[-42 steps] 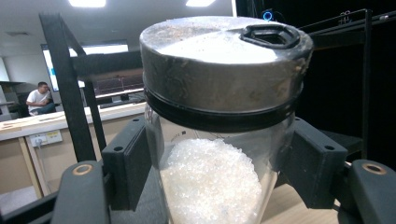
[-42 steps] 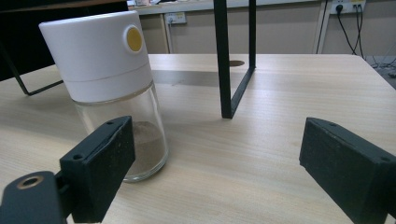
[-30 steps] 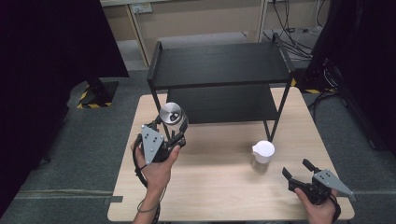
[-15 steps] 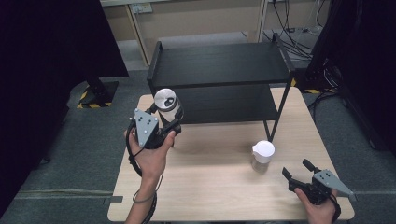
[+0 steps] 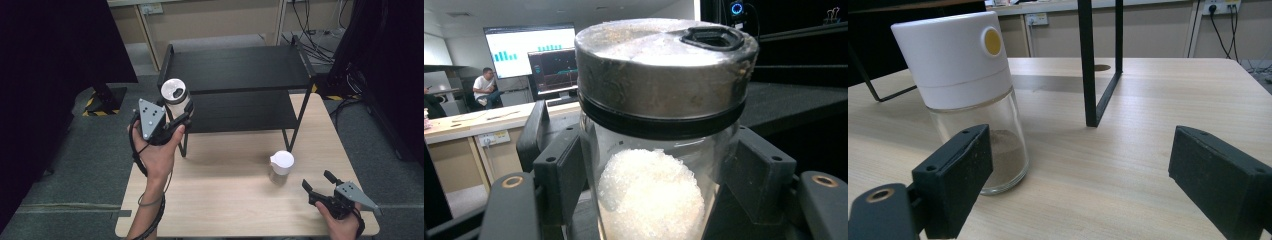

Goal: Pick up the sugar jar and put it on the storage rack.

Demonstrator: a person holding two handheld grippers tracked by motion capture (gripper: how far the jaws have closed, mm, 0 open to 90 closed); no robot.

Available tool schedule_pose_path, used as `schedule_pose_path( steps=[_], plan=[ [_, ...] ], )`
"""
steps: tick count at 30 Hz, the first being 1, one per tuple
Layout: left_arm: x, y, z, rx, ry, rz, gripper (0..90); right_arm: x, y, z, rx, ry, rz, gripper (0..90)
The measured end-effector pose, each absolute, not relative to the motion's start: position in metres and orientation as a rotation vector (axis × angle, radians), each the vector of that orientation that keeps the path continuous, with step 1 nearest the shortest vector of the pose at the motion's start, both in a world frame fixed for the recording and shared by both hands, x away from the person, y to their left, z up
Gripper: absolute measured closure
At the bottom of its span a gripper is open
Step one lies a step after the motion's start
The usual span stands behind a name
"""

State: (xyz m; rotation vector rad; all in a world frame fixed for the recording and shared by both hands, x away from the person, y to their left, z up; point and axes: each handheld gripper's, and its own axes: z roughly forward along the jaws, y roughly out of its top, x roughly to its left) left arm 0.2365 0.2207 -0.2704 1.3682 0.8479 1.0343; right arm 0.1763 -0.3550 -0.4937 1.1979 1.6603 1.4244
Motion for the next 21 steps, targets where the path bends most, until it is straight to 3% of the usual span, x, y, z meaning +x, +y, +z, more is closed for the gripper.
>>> schedule_pose_path(
  steps=[21],
  plan=[
    [0.26,0.223,-0.24,1.347,0.887,1.022,30.4,0.176,-0.355,-0.493,1.199,1.662,1.424,10.8]
  ],
)
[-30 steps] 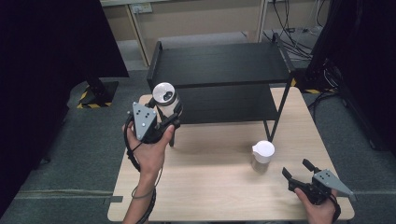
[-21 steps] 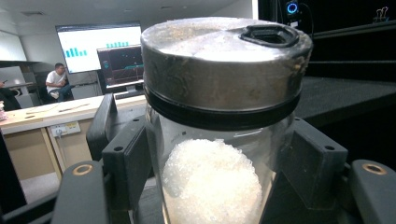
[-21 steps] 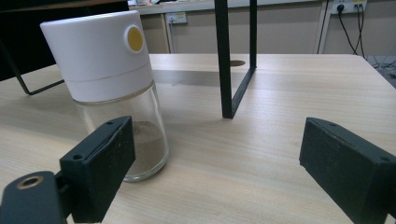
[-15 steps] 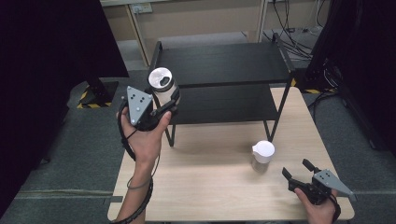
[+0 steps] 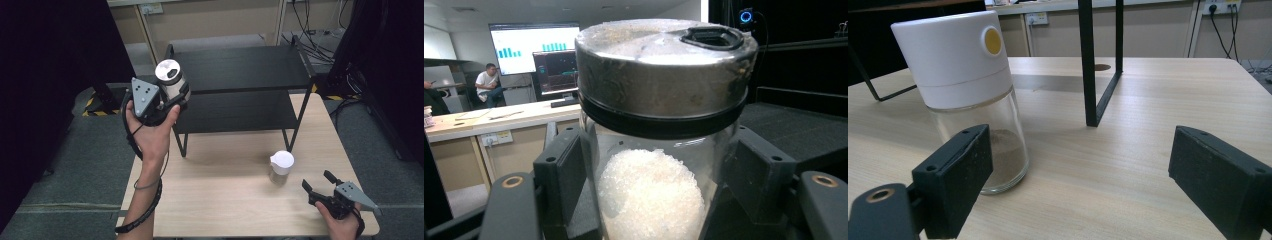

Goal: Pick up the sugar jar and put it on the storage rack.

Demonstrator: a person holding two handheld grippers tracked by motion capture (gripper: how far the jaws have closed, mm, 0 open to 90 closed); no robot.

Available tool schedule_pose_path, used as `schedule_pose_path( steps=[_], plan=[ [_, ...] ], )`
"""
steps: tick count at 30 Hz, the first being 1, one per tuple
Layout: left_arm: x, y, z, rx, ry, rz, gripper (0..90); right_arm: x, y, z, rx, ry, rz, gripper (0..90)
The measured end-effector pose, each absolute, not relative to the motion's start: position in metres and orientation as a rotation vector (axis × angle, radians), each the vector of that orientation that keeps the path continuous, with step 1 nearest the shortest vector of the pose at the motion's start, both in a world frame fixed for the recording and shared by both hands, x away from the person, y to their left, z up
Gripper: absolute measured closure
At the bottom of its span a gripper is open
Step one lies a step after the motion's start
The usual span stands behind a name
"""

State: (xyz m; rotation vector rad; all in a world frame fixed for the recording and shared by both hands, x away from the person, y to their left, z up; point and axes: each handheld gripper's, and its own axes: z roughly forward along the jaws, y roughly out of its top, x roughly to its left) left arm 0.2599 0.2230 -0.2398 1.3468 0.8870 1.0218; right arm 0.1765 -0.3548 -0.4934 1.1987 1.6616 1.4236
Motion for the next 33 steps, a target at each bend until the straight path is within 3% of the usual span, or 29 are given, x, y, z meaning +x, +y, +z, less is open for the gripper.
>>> schedule_pose_path(
  steps=[33],
  plan=[
    [0.306,0.216,-0.228,1.388,0.955,1.025,30.4,0.177,-0.356,-0.493,1.198,1.666,1.428,10.8]
  ],
)
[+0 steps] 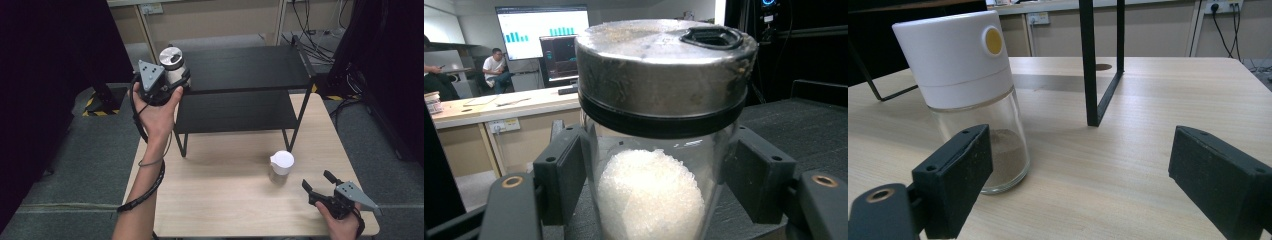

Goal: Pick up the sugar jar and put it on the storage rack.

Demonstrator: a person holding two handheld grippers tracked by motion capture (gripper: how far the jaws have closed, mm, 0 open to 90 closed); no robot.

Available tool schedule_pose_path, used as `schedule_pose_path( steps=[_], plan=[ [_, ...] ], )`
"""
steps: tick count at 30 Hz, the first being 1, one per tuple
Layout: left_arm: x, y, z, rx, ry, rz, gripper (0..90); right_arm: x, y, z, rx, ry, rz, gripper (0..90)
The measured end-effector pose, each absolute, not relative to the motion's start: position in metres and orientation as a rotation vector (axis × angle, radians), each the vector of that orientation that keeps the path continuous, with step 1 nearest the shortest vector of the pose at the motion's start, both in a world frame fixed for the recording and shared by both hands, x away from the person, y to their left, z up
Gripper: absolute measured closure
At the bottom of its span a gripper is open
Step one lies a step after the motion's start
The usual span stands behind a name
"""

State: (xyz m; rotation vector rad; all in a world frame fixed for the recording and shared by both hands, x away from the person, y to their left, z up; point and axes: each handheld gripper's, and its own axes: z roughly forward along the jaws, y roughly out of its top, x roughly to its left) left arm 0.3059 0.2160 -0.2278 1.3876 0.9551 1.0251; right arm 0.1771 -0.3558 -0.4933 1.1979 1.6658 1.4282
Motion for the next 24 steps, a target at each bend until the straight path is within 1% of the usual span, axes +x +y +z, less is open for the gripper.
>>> schedule_pose_path(
  steps=[24],
  plan=[
    [0.325,0.218,-0.227,1.363,1.019,0.948,30.1,0.177,-0.356,-0.494,1.195,1.667,1.431,10.8]
  ],
)
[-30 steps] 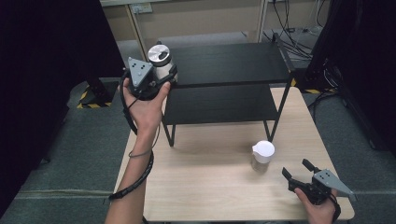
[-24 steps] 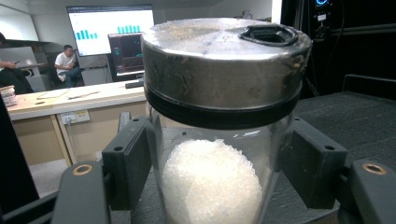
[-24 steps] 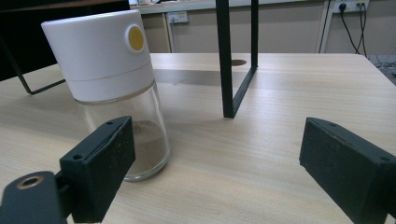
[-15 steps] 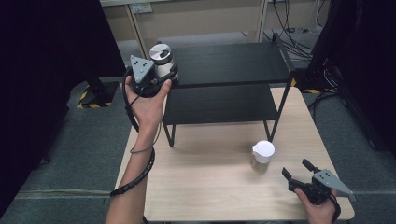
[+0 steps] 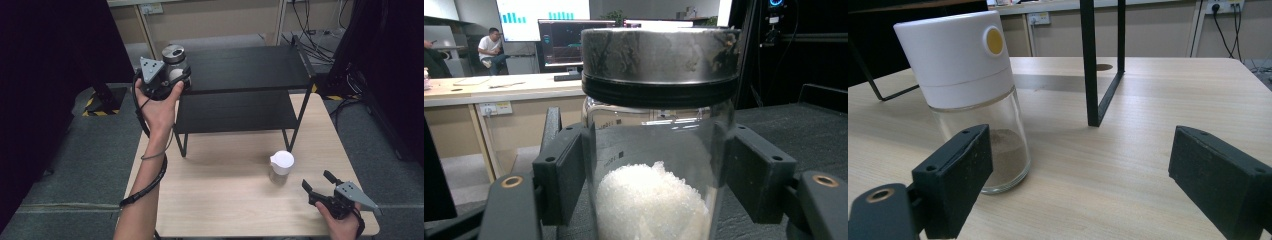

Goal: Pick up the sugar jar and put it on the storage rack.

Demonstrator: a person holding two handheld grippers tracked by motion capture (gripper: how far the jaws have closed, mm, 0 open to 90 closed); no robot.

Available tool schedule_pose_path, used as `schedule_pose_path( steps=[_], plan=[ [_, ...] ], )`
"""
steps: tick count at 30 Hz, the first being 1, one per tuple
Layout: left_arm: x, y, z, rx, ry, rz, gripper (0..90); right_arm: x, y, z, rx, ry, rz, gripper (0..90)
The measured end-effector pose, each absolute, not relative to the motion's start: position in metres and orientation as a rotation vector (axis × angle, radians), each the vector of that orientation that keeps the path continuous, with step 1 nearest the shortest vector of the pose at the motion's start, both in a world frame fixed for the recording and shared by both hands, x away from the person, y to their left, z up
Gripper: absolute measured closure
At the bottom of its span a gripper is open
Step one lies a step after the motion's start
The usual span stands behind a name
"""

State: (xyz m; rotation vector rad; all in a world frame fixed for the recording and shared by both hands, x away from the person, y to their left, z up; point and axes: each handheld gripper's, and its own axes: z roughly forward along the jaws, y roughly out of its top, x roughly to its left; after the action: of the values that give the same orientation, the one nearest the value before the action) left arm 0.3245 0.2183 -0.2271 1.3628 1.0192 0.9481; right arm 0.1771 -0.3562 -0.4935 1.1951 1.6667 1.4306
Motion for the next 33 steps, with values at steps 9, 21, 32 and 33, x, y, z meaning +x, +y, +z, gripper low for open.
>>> schedule_pose_path(
  steps=[9,21,32,33],
  plan=[
    [0.323,0.22,-0.233,1.334,0.997,0.954,22.5,0.177,-0.356,-0.493,1.195,1.667,1.429,10.8],
    [0.306,0.218,-0.244,1.297,0.965,1.003,12.8,0.177,-0.356,-0.493,1.195,1.67,1.427,10.8],
    [0.284,0.215,-0.263,1.269,0.929,1.027,12.4,0.177,-0.356,-0.493,1.193,1.668,1.428,10.8],
    [0.281,0.215,-0.265,1.266,0.925,1.03,12.4,0.177,-0.356,-0.493,1.195,1.667,1.43,10.7]
  ],
)
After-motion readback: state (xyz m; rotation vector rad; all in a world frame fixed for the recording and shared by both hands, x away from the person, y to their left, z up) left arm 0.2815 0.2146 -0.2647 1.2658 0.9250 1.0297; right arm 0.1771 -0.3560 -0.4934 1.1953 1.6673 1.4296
